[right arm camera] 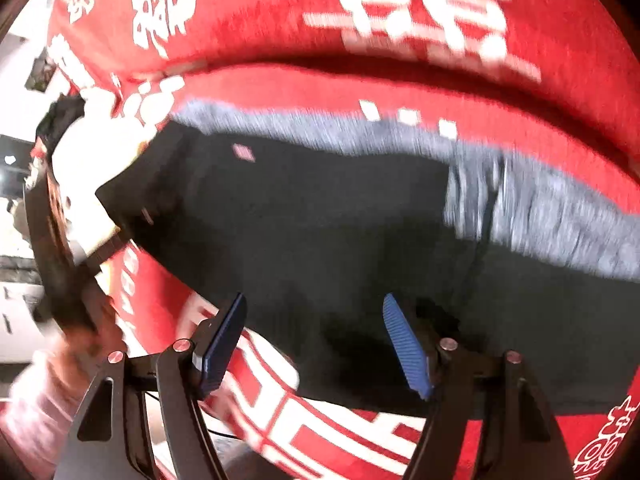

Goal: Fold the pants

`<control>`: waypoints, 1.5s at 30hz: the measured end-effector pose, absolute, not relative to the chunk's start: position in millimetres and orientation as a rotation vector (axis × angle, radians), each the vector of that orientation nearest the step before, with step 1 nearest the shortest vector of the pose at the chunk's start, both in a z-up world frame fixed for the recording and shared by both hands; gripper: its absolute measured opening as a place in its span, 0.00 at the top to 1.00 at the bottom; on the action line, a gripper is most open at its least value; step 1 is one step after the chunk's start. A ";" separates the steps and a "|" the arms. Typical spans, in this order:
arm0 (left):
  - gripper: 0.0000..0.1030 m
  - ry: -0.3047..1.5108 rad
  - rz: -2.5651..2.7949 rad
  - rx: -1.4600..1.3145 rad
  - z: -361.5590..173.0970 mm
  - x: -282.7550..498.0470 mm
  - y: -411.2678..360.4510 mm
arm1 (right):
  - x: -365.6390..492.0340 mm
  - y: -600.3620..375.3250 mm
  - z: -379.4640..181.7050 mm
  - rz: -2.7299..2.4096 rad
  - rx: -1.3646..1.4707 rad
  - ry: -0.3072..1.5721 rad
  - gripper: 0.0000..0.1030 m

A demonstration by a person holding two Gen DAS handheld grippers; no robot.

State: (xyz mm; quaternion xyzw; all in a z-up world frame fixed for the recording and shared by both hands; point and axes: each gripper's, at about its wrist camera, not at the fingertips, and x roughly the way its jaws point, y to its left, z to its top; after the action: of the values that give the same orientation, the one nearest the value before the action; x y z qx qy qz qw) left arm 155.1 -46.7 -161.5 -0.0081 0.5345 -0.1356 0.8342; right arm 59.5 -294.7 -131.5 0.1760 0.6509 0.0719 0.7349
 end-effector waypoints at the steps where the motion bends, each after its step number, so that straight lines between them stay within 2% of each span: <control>1: 0.68 1.094 -0.302 0.084 -156.9 149.6 -59.9 | 72.0 -293.9 -124.3 0.178 0.409 1.436 0.28; 4: 0.68 1.017 -0.329 0.245 -149.0 135.8 -85.4 | 118.2 -278.5 -108.9 0.264 0.456 1.492 0.19; 10: 0.68 0.957 -0.337 0.405 -150.1 123.8 -98.6 | 208.6 -191.1 -110.1 0.502 0.360 1.660 0.17; 17: 0.68 0.928 -0.333 0.489 -150.0 119.5 -107.0 | 239.9 -107.9 -148.5 0.547 0.136 1.853 0.18; 18: 0.68 0.931 -0.331 0.489 -149.9 120.4 -108.2 | 238.5 -105.9 -152.6 0.528 0.095 1.858 0.23; 19: 0.68 0.944 -0.330 0.486 -149.0 121.9 -108.7 | 235.3 -109.2 -153.5 0.515 0.079 1.850 0.59; 20: 0.68 0.960 -0.332 0.482 -148.2 121.8 -110.2 | 232.9 -114.6 -152.0 0.504 0.083 1.838 0.80; 26: 0.68 0.881 -0.445 0.516 -103.6 94.4 -146.8 | 194.4 -202.3 -99.6 0.524 0.360 1.612 0.83; 29: 0.68 0.840 -0.523 0.533 -74.5 76.3 -182.3 | 149.7 -263.9 -60.7 0.531 0.492 1.461 0.83; 34: 0.68 0.817 -0.684 0.547 -42.6 36.8 -261.1 | 71.3 -373.2 -28.5 0.429 0.675 1.288 0.83; 37: 0.68 0.817 -0.771 0.595 -46.8 12.4 -311.8 | 14.5 -439.6 -26.7 0.336 0.755 1.215 0.83; 41: 0.68 0.848 -0.843 0.680 -76.5 -22.4 -380.1 | -37.2 -516.7 -48.0 0.222 0.805 1.209 0.83; 44: 0.68 0.910 -0.856 0.761 -115.2 -41.4 -416.7 | -58.7 -559.4 -89.2 0.142 0.776 1.264 0.83; 45: 0.62 0.937 -0.853 0.790 -129.4 -44.3 -423.8 | -63.5 -567.3 -106.3 0.119 0.778 1.292 0.83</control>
State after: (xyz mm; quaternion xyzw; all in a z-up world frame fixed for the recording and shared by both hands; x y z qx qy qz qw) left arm -44.3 -423.8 -129.4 0.3595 0.4261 -0.3880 0.7339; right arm -63.5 -567.3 -106.3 0.3530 0.5862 0.0541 0.7272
